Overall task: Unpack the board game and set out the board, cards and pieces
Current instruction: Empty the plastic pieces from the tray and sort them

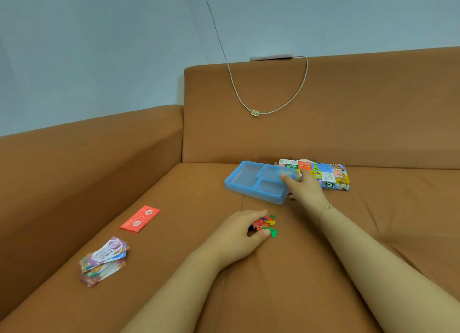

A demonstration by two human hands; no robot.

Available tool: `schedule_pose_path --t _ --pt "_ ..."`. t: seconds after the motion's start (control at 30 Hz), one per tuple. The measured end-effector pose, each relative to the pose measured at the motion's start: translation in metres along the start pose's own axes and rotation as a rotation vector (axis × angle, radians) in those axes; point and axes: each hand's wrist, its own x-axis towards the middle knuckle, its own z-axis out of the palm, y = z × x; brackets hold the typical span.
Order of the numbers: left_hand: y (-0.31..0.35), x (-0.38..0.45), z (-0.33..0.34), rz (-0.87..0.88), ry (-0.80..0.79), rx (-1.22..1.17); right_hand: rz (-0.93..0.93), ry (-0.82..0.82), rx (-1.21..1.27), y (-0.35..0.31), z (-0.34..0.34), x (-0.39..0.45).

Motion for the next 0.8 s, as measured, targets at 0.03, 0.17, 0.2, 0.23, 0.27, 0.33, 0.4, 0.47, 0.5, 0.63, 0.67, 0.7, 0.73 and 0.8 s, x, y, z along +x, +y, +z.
schedule_pose_path --t 0.03,0.17,0.2,0.23,0.27,0.33,0.4,0.47,0.5,0.63,0.67,0.7,0.73,0.8 --pt "0.001 -0.001 0.000 0.016 0.001 -0.027 -0.006 0.028 -0.030 0.000 -0.002 -0.001" --pt "0.004 -0.003 0.000 0.021 0.040 -0.231 -0.029 0.090 -0.099 -0.003 -0.011 -0.016" --pt "0.003 -0.003 -0.002 -0.003 0.080 -0.301 -0.041 0.115 -0.101 -0.003 -0.013 -0.019" --pt "0.001 -0.004 -0.006 -0.035 0.138 -0.357 -0.068 0.149 -0.101 -0.003 -0.015 -0.024" --pt "-0.002 -0.005 -0.011 -0.068 0.218 -0.380 -0.106 0.182 -0.102 -0.003 -0.018 -0.028" --pt "-0.014 -0.007 -0.019 -0.149 0.390 -0.306 -0.199 0.212 -0.121 -0.002 -0.021 -0.041" --pt "-0.024 -0.009 -0.023 -0.238 0.457 -0.181 -0.268 0.150 -0.182 -0.002 -0.021 -0.057" --pt "-0.029 -0.009 -0.021 -0.295 0.366 -0.045 -0.310 -0.047 -0.296 -0.001 -0.013 -0.071" --pt "-0.029 -0.008 -0.019 -0.293 0.286 0.050 -0.343 -0.181 -0.379 0.000 -0.009 -0.076" --pt "-0.021 -0.007 -0.012 -0.193 0.005 0.290 -0.400 -0.531 -0.660 -0.002 -0.002 -0.086" --pt "-0.019 -0.008 -0.010 -0.185 -0.038 0.279 -0.370 -0.554 -0.662 -0.004 -0.003 -0.087" --pt "-0.017 -0.009 -0.010 -0.183 -0.063 0.249 -0.344 -0.567 -0.641 -0.004 -0.004 -0.088" --pt "-0.016 -0.010 -0.009 -0.186 -0.074 0.210 -0.324 -0.577 -0.610 -0.004 -0.006 -0.089" --pt "-0.012 -0.013 -0.010 -0.190 -0.076 0.144 -0.313 -0.590 -0.559 -0.004 -0.009 -0.094"
